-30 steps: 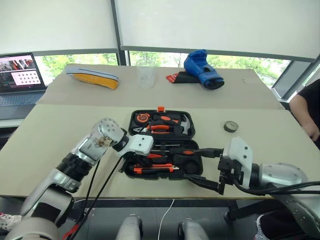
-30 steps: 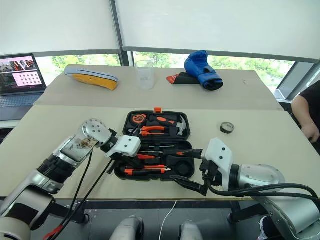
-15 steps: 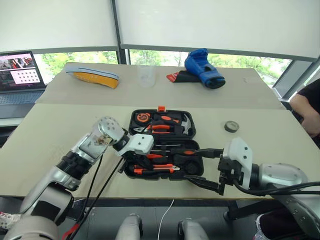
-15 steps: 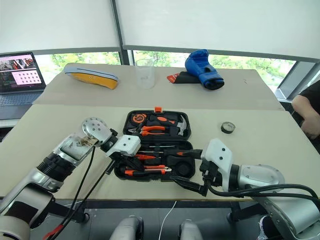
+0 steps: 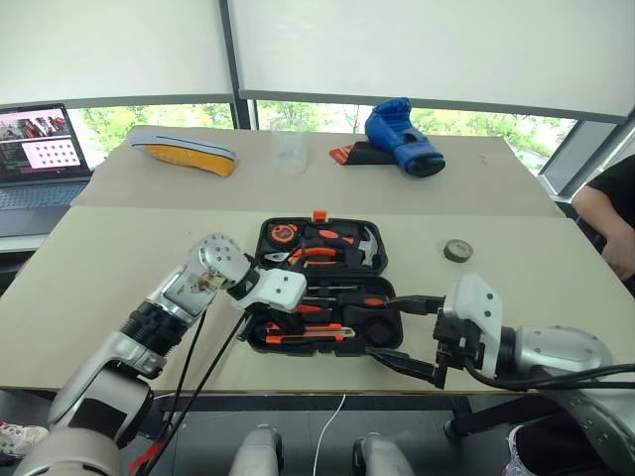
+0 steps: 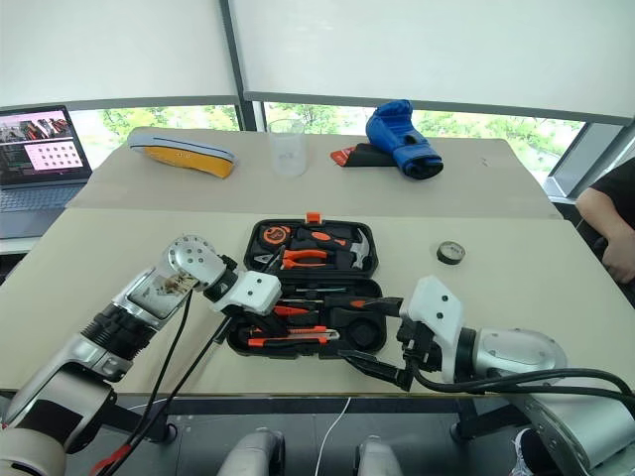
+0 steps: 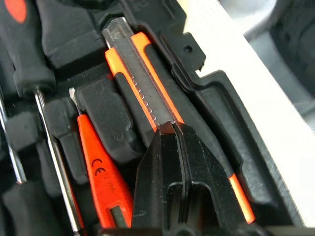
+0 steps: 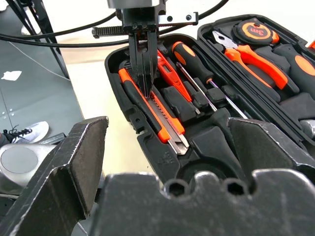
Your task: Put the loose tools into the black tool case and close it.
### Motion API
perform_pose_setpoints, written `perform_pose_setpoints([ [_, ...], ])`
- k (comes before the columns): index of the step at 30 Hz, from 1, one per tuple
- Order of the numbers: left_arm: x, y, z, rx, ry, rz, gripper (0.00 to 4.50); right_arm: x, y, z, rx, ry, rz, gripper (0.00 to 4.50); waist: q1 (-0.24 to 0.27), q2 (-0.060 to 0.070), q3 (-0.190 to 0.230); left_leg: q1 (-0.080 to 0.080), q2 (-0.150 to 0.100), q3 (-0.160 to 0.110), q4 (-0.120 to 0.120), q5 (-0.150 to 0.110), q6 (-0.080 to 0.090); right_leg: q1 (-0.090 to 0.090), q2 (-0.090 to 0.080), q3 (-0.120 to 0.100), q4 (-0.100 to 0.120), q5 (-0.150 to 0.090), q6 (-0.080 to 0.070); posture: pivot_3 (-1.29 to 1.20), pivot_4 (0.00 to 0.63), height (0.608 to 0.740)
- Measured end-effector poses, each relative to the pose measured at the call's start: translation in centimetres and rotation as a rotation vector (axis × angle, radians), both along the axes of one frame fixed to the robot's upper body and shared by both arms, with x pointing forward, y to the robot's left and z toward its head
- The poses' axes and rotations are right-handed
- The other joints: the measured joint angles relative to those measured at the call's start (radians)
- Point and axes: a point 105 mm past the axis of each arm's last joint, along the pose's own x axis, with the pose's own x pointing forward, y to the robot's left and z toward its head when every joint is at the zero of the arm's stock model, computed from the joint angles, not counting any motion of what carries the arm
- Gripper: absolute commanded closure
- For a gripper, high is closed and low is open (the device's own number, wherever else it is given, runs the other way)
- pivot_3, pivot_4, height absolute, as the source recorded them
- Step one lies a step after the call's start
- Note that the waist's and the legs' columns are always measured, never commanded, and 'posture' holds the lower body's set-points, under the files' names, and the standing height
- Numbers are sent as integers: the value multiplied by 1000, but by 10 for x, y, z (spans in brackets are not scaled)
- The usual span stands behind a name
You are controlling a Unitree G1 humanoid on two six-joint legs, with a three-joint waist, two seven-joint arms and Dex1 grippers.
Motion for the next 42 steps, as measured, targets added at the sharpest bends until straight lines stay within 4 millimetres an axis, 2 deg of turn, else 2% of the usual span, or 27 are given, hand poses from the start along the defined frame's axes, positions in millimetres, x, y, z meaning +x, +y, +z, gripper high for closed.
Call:
perform_pose_setpoints([
  [2,-2,6,10,-43,64,48,4469,0,-4,0,-4,-1,-15,0,-4,0,0,-1,0,0,0,1,1,-1,0,0,0,0,0,0,150,740],
  [5,1,11,37,-173,151,133,3783,1,-13,2,-18,-6,-47,0,-6,0,0,-3,0,-1,0,5,8,-2,0,0,0,0,0,0,150,740],
  [6,3,11,52,-232,171,157,3284,1,-17,5,-15,-14,-60,0,-5,0,0,-4,0,-1,0,5,8,-3,0,0,0,0,0,0,150,740],
  [7,4,11,58,-255,173,165,3072,1,-19,7,-13,-16,-66,0,-5,0,0,-4,0,-1,0,5,8,-3,0,0,-1,0,0,0,150,740],
  [9,7,13,75,-334,156,185,2306,1,-28,10,-27,-14,-91,0,-3,0,0,-4,-1,-1,0,5,8,-2,0,0,-1,-1,1,0,150,740],
  [13,12,14,96,-479,136,225,1016,9,-50,17,-61,-15,-158,0,-4,-1,1,-4,-1,-1,0,5,8,-2,0,0,-1,-1,1,0,150,740],
  [14,11,13,101,-506,142,227,483,13,-57,19,-73,-11,-177,0,-4,-1,1,-4,-1,-1,0,5,8,-2,0,0,-1,-1,1,0,150,740],
  [16,10,13,106,-538,154,235,64,21,-66,21,-87,-8,-204,0,-5,-1,1,-4,-1,-1,0,5,8,-2,0,0,-1,-1,1,0,150,740],
  [19,10,9,108,-550,156,240,64,38,-79,23,-114,-2,-244,0,-8,-1,1,-3,-1,-1,0,5,8,-2,0,0,-1,0,1,0,150,740],
  [22,11,6,102,-507,77,226,64,85,-96,23,-184,-27,-327,0,-24,-1,2,-2,-2,0,1,5,8,-2,0,1,-2,1,0,0,150,740],
  [23,11,6,95,-475,32,216,64,109,-107,22,-225,-36,-381,0,-31,-1,2,-2,-1,0,0,5,8,-2,0,1,-2,1,0,0,150,740],
  [24,10,6,90,-458,18,209,64,123,-116,20,-257,-37,-417,0,-32,-1,2,-3,-1,0,0,5,8,-3,0,1,-1,1,-1,0,150,740],
  [27,10,6,84,-447,7,211,64,153,-128,8,-342,-27,-449,0,-32,-1,3,-6,-1,0,-3,5,8,-8,1,1,0,1,-1,0,150,740],
  [30,11,6,85,-450,-13,223,64,178,-132,-7,-430,-9,-436,0,-31,-1,3,-9,-3,1,-6,5,9,-12,2,5,1,4,3,0,150,740],
  [34,11,7,84,-450,-31,238,64,198,-135,-13,-495,-11,-434,0,-31,-1,3,-10,-4,2,-12,5,9,-15,2,6,0,4,1,0,150,740],
  [38,10,8,82,-450,-41,252,64,204,-138,-18,-525,-8,-440,0,-31,-1,3,-10,-4,2,-14,5,9,-15,2,6,0,3,1,0,150,740],
  [42,11,11,81,-447,-47,268,0,204,-142,-30,-543,26,-449,1083,-33,-1,4,-9,-4,2,-14,6,8,-15,2,6,1,3,0,0,150,740],
])
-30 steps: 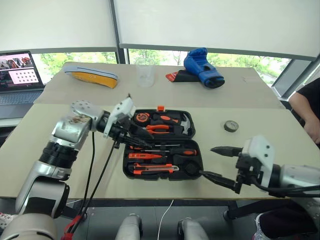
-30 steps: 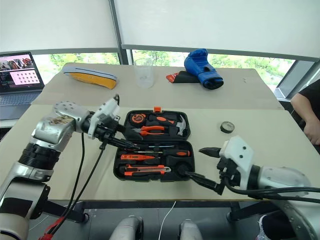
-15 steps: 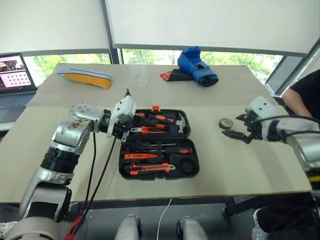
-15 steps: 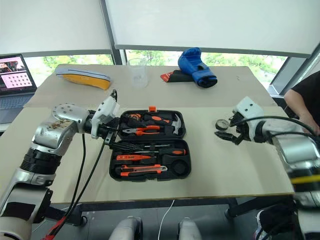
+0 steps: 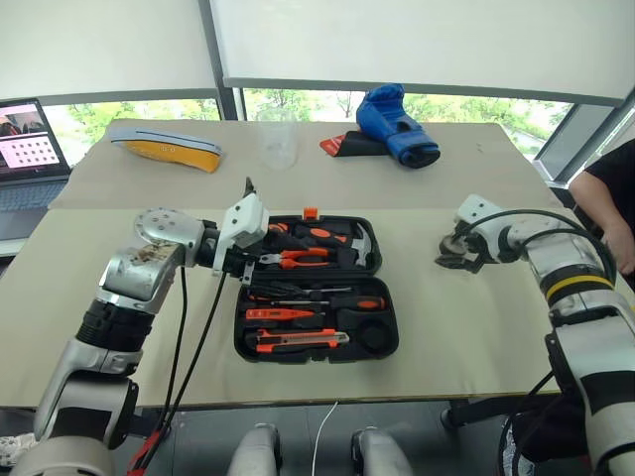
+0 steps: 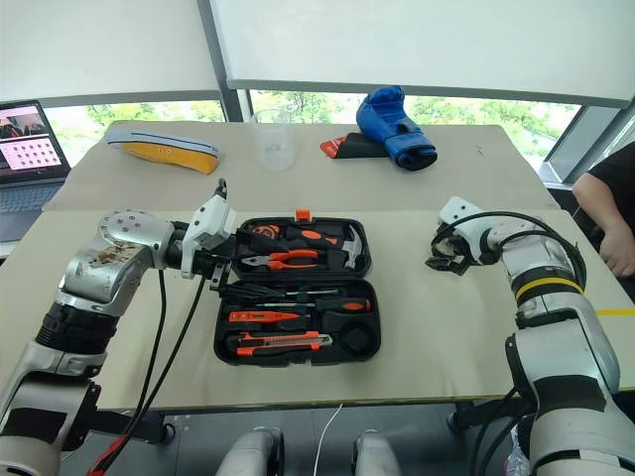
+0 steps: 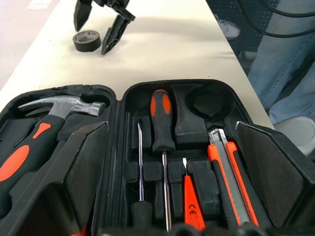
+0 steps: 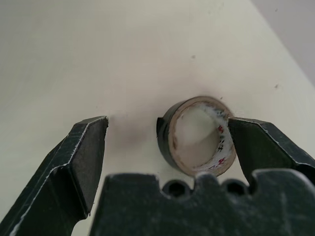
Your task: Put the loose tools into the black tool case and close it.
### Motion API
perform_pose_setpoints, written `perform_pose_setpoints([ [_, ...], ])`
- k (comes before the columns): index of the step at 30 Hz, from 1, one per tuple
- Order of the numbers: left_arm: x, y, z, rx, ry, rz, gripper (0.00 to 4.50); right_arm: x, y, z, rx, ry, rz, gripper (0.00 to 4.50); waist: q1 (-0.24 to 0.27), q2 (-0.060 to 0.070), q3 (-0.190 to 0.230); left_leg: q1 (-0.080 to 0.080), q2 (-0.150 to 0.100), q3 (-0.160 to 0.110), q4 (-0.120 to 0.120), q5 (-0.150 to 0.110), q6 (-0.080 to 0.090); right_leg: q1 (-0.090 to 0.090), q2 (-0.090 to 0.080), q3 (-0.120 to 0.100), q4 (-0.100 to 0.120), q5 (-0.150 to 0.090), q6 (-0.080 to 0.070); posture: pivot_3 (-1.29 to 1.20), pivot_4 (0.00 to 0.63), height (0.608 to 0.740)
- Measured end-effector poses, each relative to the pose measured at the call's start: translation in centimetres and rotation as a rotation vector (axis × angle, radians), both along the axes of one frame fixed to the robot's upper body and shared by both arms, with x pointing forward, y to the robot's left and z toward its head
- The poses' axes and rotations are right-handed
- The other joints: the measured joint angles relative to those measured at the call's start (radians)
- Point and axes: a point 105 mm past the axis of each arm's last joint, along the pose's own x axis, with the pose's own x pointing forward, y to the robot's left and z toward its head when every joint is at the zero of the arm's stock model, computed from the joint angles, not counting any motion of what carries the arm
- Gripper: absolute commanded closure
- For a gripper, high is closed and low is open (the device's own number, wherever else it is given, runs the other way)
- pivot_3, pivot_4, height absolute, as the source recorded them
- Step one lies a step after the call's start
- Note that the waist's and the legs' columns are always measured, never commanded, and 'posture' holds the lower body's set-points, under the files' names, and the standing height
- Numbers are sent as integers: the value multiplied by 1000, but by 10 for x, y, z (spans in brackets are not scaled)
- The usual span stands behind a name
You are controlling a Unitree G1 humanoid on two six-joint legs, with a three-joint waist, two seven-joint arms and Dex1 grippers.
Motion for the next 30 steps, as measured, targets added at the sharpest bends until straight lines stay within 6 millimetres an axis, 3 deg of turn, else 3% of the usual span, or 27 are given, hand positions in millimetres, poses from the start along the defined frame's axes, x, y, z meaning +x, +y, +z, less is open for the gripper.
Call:
perform_pose_setpoints([
  [7,1,5,3,5,-19,22,0,0,1,-3,-1,3,10,1083,-2,0,0,3,0,0,0,2,-2,1,0,0,3,0,0,0,150,740],
  [10,0,5,2,5,-18,23,0,1,-1,-3,-8,-22,-3,1820,-2,0,0,4,0,0,0,3,-2,1,0,0,3,0,0,0,150,740],
  [17,0,3,2,1,-31,14,0,4,-1,-4,-2,-50,-16,4281,-4,0,0,4,0,0,0,3,-2,1,0,0,3,1,0,0,150,740],
  [18,0,3,3,1,-32,13,0,4,-1,-3,2,-55,-19,4470,-4,0,0,4,0,0,0,3,-2,1,0,0,3,1,0,0,150,740],
  [23,0,3,2,2,-31,11,0,1,4,-2,67,-50,22,4470,-4,0,0,3,0,0,0,3,-2,1,0,0,3,1,0,0,150,740],
  [26,-4,2,1,12,-25,-10,0,-17,23,9,147,20,216,4470,-2,1,0,3,0,0,0,3,-2,1,0,1,4,1,0,0,150,740],
  [29,-10,1,-5,30,-2,-37,0,-53,48,25,210,97,426,4470,2,1,1,3,1,-1,0,3,-2,1,1,1,5,0,-1,0,150,740],
  [30,-14,0,-8,36,16,-57,0,-80,65,29,237,145,526,4470,6,3,1,2,1,-1,0,3,-2,1,1,0,5,0,-1,0,150,740],
])
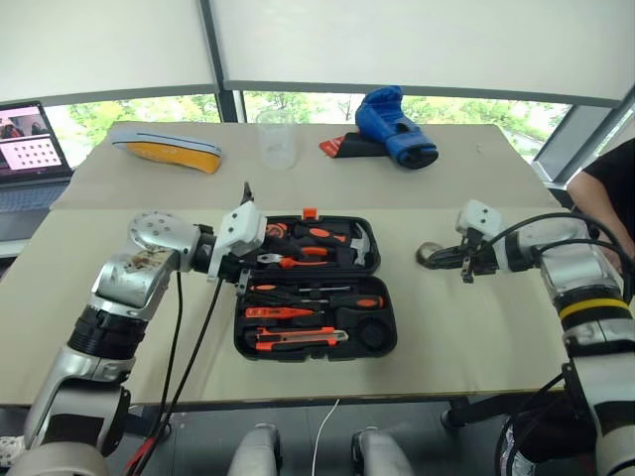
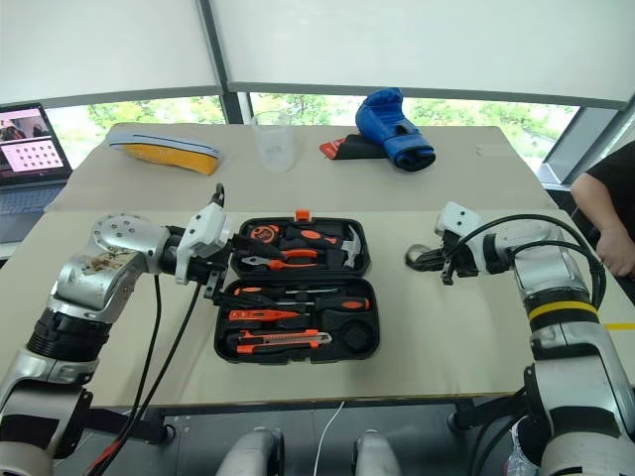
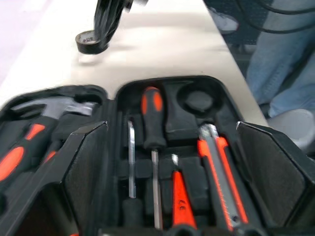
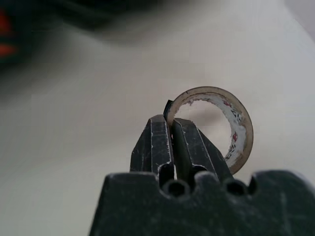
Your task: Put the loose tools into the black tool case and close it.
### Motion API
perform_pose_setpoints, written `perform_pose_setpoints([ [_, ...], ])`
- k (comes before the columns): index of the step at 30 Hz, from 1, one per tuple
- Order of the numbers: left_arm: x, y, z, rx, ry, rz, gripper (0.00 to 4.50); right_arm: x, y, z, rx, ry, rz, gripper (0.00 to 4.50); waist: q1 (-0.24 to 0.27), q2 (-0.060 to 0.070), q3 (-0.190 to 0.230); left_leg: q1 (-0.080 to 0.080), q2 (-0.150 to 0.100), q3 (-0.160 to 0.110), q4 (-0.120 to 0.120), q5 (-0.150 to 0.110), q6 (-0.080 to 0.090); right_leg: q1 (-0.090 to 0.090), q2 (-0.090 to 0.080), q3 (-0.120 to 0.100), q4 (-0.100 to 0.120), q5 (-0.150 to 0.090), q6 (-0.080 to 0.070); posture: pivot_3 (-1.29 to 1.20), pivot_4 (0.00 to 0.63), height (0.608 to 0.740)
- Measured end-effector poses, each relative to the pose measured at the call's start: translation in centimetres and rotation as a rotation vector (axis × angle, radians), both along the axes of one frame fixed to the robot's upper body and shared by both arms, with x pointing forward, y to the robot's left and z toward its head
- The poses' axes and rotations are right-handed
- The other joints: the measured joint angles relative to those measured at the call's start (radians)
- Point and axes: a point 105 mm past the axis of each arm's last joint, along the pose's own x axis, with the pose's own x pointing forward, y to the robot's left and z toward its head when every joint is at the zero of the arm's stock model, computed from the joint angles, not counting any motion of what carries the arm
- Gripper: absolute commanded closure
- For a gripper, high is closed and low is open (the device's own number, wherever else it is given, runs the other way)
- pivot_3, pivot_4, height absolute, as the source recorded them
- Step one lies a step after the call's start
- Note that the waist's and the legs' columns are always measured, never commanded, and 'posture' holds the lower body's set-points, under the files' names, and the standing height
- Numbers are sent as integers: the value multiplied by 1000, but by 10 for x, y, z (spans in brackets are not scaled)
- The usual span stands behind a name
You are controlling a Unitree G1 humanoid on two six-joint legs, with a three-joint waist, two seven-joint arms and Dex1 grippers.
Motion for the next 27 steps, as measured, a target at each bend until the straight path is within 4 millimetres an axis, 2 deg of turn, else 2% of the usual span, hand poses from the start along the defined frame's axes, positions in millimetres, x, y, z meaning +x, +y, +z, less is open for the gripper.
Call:
perform_pose_setpoints([
  [3,-8,-2,-3,18,22,-50,0,-48,49,8,49,30,200,4470,-2,0,0,1,2,0,1,0,0,0,2,0,0,-1,2,0,150,740],
  [5,-14,-3,-5,33,21,-84,0,-66,65,5,48,34,247,4470,-1,0,0,2,2,0,2,0,-1,1,2,0,0,-3,4,0,150,740],
  [8,-22,1,-16,76,50,-109,0,-89,82,-9,18,45,305,4470,-1,0,0,4,2,0,3,1,-2,2,2,0,0,-4,-2,0,150,740],
  [12,-23,1,-14,83,40,-131,0,-92,89,-20,-29,31,302,4470,2,-1,0,4,2,0,3,3,-3,3,2,0,-1,0,-2,0,150,740],
  [18,-21,3,-15,98,32,-130,0,-83,77,-29,-115,-11,251,4470,10,-1,0,4,2,0,3,4,-2,2,2,1,-1,0,-3,0,150,740],
  [24,-17,3,-13,94,28,-124,0,-86,79,-30,-104,7,265,2523,17,-1,0,1,3,0,3,5,-1,1,4,3,-2,-2,-2,0,150,740],
  [26,-15,2,-13,92,26,-121,0,-86,81,-30,-99,5,263,1734,19,-1,0,1,3,0,3,5,-1,1,5,3,-2,-2,-2,0,150,740],
  [27,-14,1,-12,92,25,-119,0,-86,81,-30,-97,4,262,1541,20,-1,0,1,2,0,3,5,-1,1,5,3,-2,-2,-2,0,150,740],
])
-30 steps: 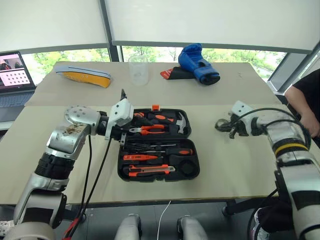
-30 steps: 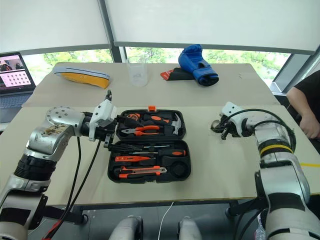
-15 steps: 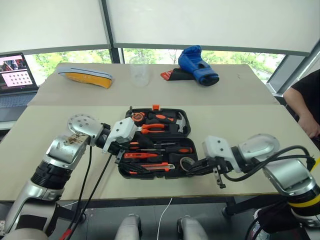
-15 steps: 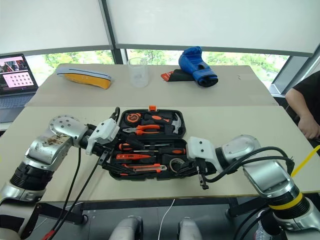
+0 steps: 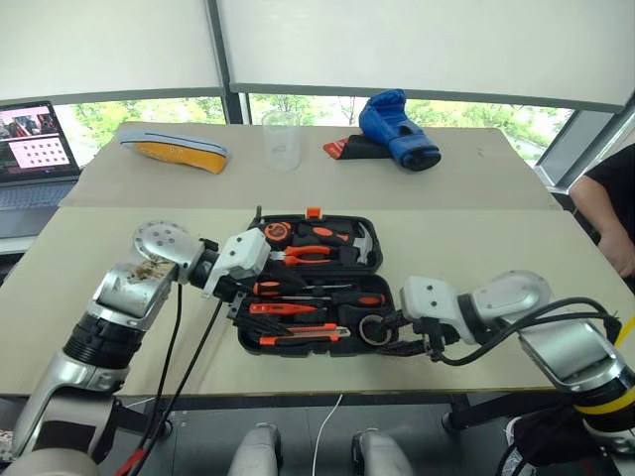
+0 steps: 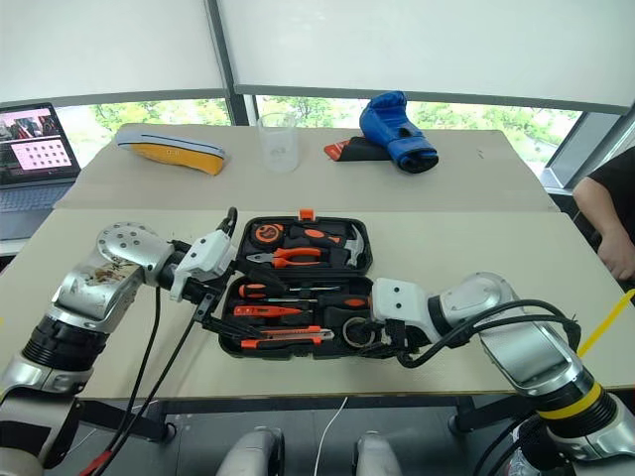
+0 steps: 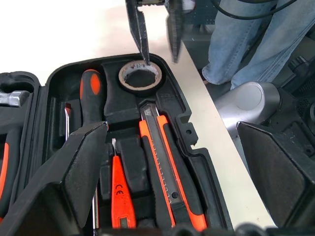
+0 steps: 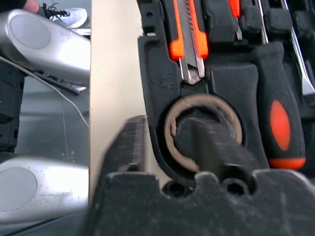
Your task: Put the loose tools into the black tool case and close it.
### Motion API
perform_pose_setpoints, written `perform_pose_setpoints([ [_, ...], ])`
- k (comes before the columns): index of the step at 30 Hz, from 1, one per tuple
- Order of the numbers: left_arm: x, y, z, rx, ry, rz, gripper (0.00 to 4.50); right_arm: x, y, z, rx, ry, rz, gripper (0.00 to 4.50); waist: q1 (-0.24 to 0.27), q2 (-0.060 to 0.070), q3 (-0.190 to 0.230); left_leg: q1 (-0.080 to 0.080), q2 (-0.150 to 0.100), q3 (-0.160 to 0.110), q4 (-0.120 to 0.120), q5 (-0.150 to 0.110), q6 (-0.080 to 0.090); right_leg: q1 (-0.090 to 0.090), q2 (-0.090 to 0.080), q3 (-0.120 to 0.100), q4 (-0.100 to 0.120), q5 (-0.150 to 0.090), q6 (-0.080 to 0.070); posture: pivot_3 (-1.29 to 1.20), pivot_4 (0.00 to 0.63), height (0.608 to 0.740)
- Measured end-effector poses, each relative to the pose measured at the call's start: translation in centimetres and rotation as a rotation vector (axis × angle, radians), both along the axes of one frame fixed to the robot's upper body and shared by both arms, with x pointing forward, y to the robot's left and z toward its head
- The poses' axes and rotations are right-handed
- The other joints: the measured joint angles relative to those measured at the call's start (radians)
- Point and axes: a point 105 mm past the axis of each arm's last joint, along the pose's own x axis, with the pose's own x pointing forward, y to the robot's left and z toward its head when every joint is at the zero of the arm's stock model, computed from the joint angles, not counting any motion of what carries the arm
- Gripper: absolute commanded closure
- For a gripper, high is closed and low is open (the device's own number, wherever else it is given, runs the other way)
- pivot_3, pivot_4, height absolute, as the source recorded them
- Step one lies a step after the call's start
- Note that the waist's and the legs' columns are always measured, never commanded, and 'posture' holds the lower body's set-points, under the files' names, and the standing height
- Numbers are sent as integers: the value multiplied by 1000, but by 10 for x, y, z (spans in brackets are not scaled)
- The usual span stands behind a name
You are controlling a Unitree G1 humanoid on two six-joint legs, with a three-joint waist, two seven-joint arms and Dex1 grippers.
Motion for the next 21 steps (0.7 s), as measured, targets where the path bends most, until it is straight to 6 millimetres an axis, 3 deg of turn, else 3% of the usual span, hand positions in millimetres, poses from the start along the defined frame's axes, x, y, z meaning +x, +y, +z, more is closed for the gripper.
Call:
perform_pose_setpoints([
  [4,1,-1,0,-1,-2,3,0,-2,4,4,17,0,11,74,0,0,0,0,0,0,0,0,0,0,0,0,0,0,0,0,150,740],
  [8,5,1,-2,1,-1,27,0,-1,2,13,54,5,-20,74,0,0,0,0,0,0,0,0,0,0,0,1,0,0,0,0,150,740],
  [9,8,2,-3,-2,-3,50,0,1,-1,19,83,8,-47,339,0,0,0,0,0,0,0,0,0,0,0,1,0,0,0,0,150,740],
  [11,17,11,-4,-8,-11,134,518,5,-8,33,142,6,-105,843,0,0,0,0,0,0,0,0,0,0,0,1,0,0,0,0,150,740],
  [13,29,36,-11,-7,-20,281,1095,12,-21,43,187,-20,-180,1544,-4,0,0,1,1,0,0,0,0,0,2,2,0,0,0,0,150,740],
  [15,36,65,-20,15,-5,417,1792,18,-37,39,190,-15,-263,2220,-7,0,0,1,2,0,-1,0,0,-1,2,2,0,0,0,0,150,740],
  [21,37,126,-34,64,-26,704,3971,43,-70,24,196,-53,-419,4255,-5,0,0,1,2,1,-1,0,0,-1,2,2,-1,0,0,0,150,740],
])
